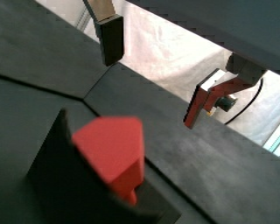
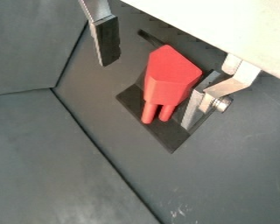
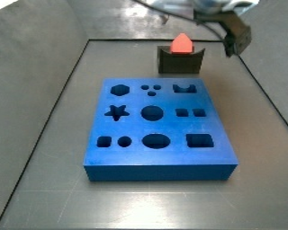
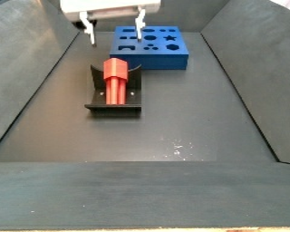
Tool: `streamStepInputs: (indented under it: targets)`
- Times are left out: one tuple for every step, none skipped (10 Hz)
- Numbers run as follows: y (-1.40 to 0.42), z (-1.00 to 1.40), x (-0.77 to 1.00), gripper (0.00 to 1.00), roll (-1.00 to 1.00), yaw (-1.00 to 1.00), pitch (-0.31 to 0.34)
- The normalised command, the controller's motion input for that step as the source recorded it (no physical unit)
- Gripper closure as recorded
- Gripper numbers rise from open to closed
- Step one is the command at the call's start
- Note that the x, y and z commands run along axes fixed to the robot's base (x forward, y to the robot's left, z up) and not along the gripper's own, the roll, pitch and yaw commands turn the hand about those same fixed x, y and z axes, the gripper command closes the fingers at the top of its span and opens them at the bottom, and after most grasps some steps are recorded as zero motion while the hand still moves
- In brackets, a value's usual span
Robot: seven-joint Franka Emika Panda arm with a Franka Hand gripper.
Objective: Pick up the 3 prong object. Move up. Rotate the 3 prong object. Place the 3 prong object on the fixture. Regrasp the 3 prong object. Move to above the board. Insert the 3 prong object.
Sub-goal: Regrasp the 3 prong object, then move to above the board.
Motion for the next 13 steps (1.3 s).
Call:
streamStepInputs:
  targets:
    - [0.04,-1.0,0.11,0.0,0.08,0.01,-0.08]
    - [0.03,-1.0,0.12,0.0,0.08,0.0,-0.071]
    - [0.03,-0.98,0.12,0.0,0.07,-0.01,-0.053]
    - [0.01,-0.79,0.11,0.0,0.07,-0.02,-0.035]
    - [0.01,-0.65,0.09,0.0,0.07,-0.02,-0.02]
    - [0.0,-0.47,0.09,0.0,0.07,-0.01,-0.01]
    - [0.0,-0.34,0.08,0.0,0.07,0.0,0.0]
    - [0.0,-0.2,0.05,0.0,0.06,0.01,0.018]
    - [0.0,0.0,0.0,1.0,0.0,0.0,0.0]
    - [-0.13,1.0,-0.12,1.0,0.13,0.28,-0.054]
    - [-0.14,1.0,-0.13,1.0,0.13,0.28,-0.056]
    - [-0.13,1.0,-0.12,1.0,0.1,0.23,-0.102]
    - [-0.13,1.0,-0.12,1.0,0.06,0.19,-0.137]
